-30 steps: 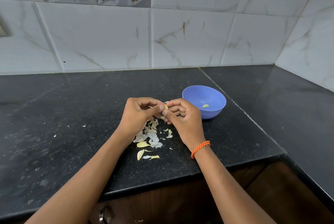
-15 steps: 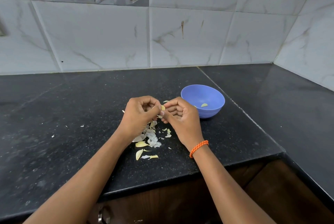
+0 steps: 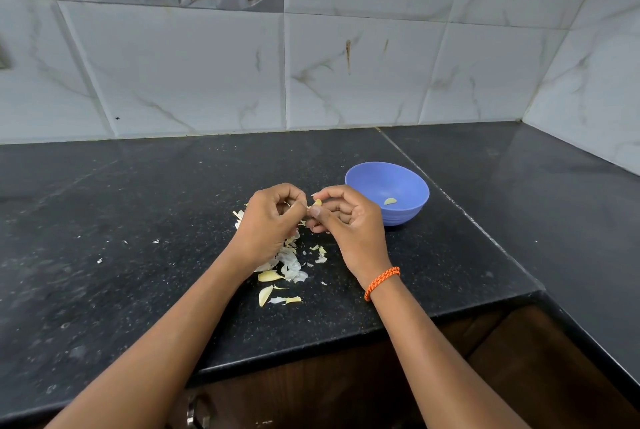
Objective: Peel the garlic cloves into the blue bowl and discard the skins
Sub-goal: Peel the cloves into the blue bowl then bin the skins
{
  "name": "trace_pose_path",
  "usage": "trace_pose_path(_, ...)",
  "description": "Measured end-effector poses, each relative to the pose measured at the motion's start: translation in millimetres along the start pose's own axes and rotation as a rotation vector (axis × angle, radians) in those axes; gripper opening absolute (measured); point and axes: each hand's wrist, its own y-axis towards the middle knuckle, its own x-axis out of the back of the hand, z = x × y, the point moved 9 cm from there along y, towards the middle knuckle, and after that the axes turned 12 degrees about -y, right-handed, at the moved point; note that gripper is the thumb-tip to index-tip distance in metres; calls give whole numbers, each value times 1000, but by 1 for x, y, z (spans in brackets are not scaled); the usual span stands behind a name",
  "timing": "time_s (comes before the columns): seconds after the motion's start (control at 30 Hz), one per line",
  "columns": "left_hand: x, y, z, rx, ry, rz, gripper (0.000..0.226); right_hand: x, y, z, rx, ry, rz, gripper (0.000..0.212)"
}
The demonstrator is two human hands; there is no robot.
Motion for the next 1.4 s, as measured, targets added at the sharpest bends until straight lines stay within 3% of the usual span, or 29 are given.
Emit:
trace_pose_path(0.47,11,1,0,-14,78,-51,19,9,0,1,10,9,-95,8)
trace_pose_path(0.7,8,-1,4,-23,270,-2,21,8,0,1,13,-15,-87,13)
trace_pose_path(0.97,8,-3,-4,-66,302,-8,13,7,0,1,4,-22,-69,13)
trace_pose_path(1.1,12,-1,-3,-67,309,-37,23,5,0,0,-4,-22,-65,11)
trace_pose_path(1.4,9,-1,-1,-42,241,2,23,5,0,-2,-2,-9,-58,17)
